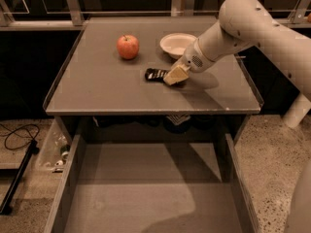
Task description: Place rxbar chocolate into top drawer
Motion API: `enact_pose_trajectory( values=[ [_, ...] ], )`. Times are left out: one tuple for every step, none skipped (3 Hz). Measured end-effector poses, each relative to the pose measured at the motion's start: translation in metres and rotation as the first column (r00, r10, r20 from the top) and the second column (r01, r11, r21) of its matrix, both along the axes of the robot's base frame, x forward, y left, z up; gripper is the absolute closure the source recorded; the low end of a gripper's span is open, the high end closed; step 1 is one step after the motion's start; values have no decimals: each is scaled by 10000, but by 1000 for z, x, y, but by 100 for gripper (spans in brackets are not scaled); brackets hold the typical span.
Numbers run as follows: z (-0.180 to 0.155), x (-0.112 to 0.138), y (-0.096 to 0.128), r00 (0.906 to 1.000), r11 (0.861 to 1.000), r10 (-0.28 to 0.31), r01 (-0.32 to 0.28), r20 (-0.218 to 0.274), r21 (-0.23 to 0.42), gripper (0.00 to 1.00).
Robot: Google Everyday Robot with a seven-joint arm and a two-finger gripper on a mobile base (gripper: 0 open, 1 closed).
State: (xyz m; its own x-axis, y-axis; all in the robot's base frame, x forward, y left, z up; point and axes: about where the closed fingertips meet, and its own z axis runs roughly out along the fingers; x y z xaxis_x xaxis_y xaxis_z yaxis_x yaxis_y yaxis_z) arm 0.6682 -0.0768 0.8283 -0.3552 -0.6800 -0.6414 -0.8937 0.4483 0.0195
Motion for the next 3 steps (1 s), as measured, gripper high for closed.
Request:
enact_pose_trajectory(
  values=[
    [0, 0, 0, 10000, 10000, 2, -2, -1, 0, 100],
    [4, 0, 0, 10000, 10000, 2, -2, -1, 3, 100],
    [5, -16, -2, 9999, 9990, 120, -124, 89, 440, 100]
  ],
)
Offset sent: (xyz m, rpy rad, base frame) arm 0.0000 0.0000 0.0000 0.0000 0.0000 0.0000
